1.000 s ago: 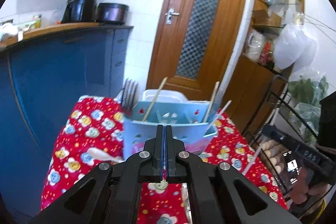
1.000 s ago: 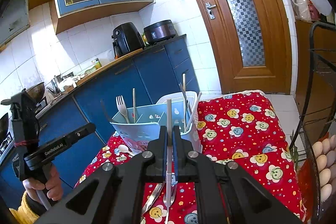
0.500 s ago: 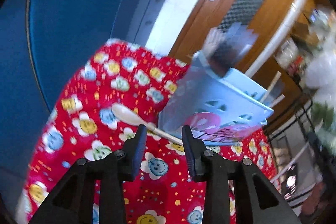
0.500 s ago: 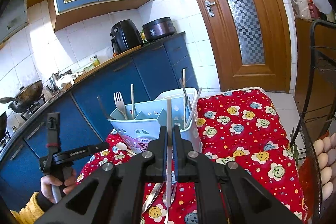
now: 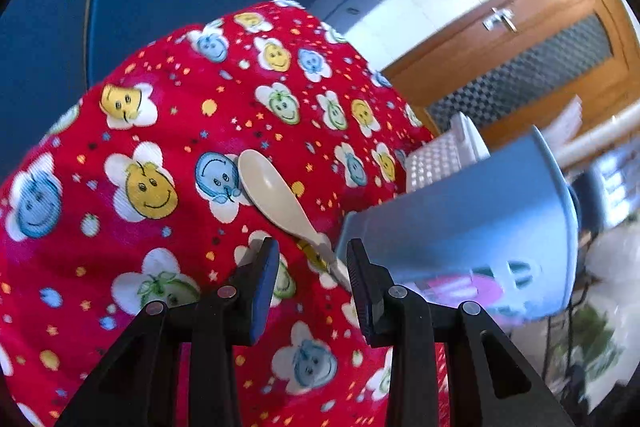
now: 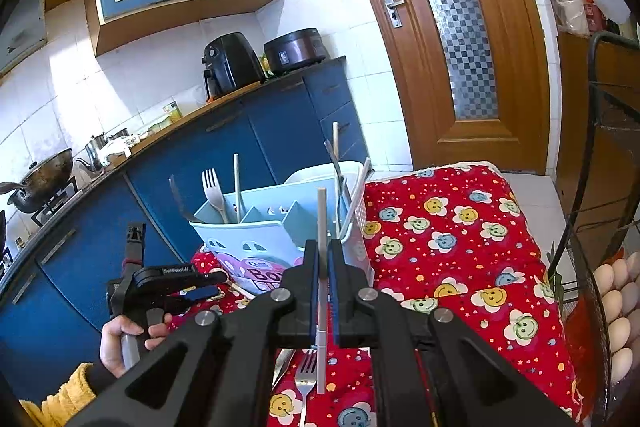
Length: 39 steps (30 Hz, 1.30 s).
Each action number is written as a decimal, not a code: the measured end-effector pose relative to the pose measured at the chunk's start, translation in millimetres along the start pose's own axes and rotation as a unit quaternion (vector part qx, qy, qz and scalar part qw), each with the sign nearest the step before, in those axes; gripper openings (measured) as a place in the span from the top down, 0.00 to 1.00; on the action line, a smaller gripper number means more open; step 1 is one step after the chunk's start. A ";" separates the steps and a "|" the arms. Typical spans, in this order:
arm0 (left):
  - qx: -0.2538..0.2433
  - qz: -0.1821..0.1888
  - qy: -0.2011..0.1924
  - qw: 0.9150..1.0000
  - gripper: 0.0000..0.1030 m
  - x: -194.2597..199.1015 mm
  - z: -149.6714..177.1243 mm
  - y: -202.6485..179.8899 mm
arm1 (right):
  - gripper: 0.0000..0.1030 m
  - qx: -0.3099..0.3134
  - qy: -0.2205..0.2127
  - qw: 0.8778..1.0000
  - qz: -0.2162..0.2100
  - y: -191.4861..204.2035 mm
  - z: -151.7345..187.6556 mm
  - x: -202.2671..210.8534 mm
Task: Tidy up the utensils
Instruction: 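Lower the left tool to the cream spoon and close on it while the right tool holds the chopstick, then lift the cream spoon with the left tool over the box while the right tool holds the chopstick there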
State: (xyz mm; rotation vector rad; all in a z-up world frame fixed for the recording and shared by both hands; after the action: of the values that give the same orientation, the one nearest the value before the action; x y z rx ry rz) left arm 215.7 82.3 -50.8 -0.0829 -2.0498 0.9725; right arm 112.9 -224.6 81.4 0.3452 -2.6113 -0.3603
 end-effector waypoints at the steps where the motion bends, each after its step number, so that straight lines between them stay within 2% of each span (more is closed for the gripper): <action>1: 0.007 0.000 -0.003 1.000 0.65 -2.3 -1.8 0.0 | 0.94 0.000 0.001 1.000 0.000 -1.1 0.4 -0.6; 12: 0.034 -0.012 -0.036 0.999 0.68 -20.4 -13.7 -3.3 | 0.94 -0.005 0.003 1.000 0.001 -7.0 0.8 -1.9; 13: 0.033 -0.016 -0.040 0.999 0.72 -21.7 -15.0 -3.8 | 0.94 -0.005 0.003 1.000 0.001 -7.1 1.0 -1.6; 14: 0.032 -0.022 -0.042 0.998 0.81 -21.7 -15.8 -2.3 | 0.94 -0.006 0.004 1.000 0.001 -7.5 1.3 -2.0; 18: 0.032 -0.013 -0.049 0.998 0.85 -21.3 -17.0 5.0 | 0.94 -0.005 0.004 1.000 0.002 -7.7 1.6 -2.1; 26: 0.004 0.011 -0.070 0.998 0.96 5.6 -10.2 -1.3 | 0.94 -0.004 0.002 1.000 0.002 -6.5 2.5 -1.7; 33: -0.044 0.016 -0.113 0.992 0.97 44.0 -2.2 -16.0 | 0.94 0.000 -0.003 1.000 0.000 -0.6 1.6 2.8; 39: -0.064 0.042 -0.140 0.987 0.97 79.2 6.5 -26.9 | 0.94 0.006 -0.011 1.000 -0.004 8.7 -2.2 7.5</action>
State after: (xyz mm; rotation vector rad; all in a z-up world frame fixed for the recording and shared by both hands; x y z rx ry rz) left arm 167.6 89.9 17.5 -0.1076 -2.3835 0.9455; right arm 106.0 -219.2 89.1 0.3588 -2.6362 -0.3534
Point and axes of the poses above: each gripper's, at about its wrist camera, not at the fingertips, and x roughly against the way its jaws point, y to its left, z to its underside, the point moved 3 cm from there along -x, roughly the way its jaws point, and after that the axes turned 2 degrees about z, right-handed, at the moved point
